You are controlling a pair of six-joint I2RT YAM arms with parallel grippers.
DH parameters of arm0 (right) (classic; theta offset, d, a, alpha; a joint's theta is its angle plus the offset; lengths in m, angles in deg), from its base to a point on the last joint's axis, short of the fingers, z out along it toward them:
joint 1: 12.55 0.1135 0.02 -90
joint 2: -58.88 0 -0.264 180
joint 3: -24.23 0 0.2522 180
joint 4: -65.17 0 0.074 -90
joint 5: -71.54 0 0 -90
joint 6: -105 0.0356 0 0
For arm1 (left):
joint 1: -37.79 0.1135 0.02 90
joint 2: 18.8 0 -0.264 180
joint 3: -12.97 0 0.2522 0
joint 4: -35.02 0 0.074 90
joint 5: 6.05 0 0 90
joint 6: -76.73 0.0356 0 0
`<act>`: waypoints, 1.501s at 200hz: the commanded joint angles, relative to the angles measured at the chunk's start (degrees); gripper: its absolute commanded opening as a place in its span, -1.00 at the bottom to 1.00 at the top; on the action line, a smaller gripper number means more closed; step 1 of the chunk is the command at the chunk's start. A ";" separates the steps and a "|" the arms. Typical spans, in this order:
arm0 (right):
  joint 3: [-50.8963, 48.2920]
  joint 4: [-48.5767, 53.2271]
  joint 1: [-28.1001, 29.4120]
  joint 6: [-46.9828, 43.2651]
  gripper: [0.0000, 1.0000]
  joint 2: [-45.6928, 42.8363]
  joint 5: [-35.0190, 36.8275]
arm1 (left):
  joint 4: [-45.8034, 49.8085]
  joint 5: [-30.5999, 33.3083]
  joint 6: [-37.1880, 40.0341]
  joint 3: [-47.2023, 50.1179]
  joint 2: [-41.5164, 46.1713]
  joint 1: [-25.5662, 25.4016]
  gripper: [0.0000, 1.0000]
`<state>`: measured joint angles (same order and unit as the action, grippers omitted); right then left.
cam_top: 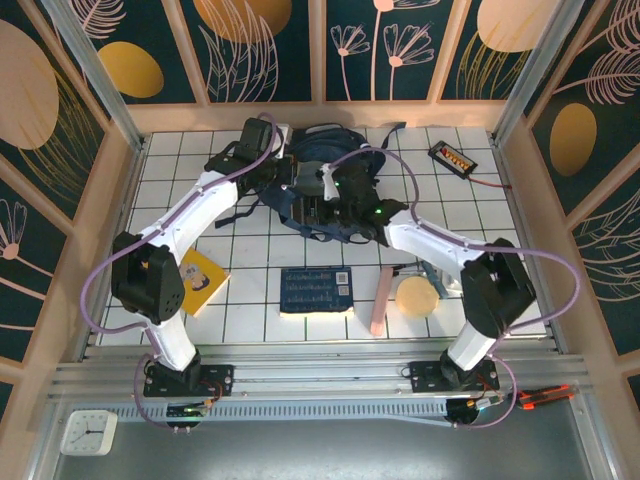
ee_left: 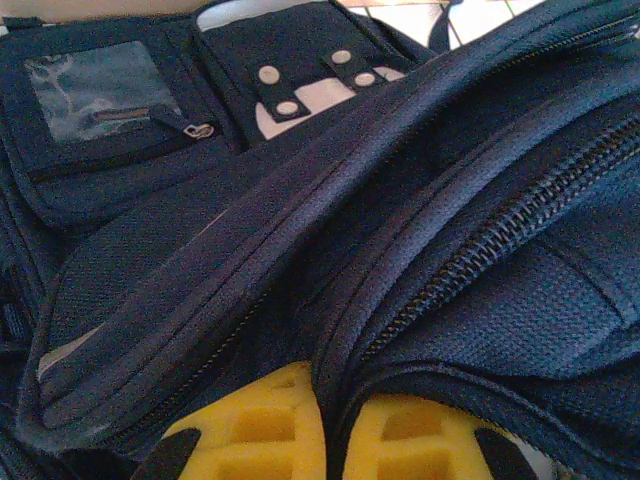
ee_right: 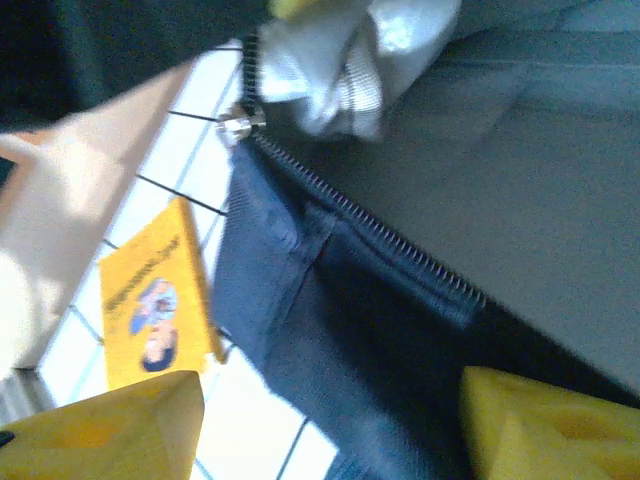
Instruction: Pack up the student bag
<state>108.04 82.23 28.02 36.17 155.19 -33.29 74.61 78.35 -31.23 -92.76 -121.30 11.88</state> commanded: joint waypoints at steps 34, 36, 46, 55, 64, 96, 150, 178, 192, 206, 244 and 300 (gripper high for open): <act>5.63 9.69 3.02 -14.35 0.20 12.70 7.01 | -2.19 -5.03 -7.55 -5.94 0.96 3.11 -1.00; 5.65 9.86 3.15 -14.48 0.19 13.10 7.01 | -2.10 -4.94 -7.60 -6.19 0.98 3.31 -1.00; 5.66 10.44 3.50 -14.65 0.18 14.54 7.22 | -1.64 -4.50 -7.65 -7.22 0.99 3.97 -1.00; 5.35 10.71 3.75 -14.67 0.17 15.44 7.27 | -1.03 -3.99 -7.54 -8.44 0.94 4.77 -1.00; 4.89 10.86 3.80 -14.54 0.17 16.06 7.21 | -0.56 -3.78 -7.56 -10.06 0.60 5.68 -1.00; 4.44 12.32 3.05 -14.11 0.19 17.15 7.54 | 2.35 0.86 -5.22 -15.13 -0.42 7.05 -1.00; 5.98 11.39 -0.41 -8.17 0.43 11.27 -1.60 | -5.44 0.10 -3.75 -1.95 3.96 7.19 -1.00; 8.97 18.53 -1.46 -2.93 0.49 7.98 -8.65 | -7.94 -0.63 -4.28 3.90 6.21 7.13 -1.00; 8.90 23.57 -1.73 -0.72 0.52 5.77 -8.95 | -9.32 -1.50 -4.44 6.94 7.32 7.06 -1.00; 6.09 26.78 -2.23 1.85 0.54 2.85 -9.16 | -10.39 -1.30 -4.74 10.14 8.76 7.14 -1.00; -2.40 31.35 -4.62 4.86 0.56 -0.93 -12.42 | -13.58 -2.67 -6.34 18.68 11.97 7.10 -1.00; -9.04 28.86 -4.85 4.44 0.54 4.36 -11.72 | -19.95 -5.32 -11.66 31.97 15.80 6.76 -1.00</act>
<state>101.41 110.66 23.39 39.62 157.25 -44.62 58.65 74.26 -37.94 -64.87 -108.08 18.35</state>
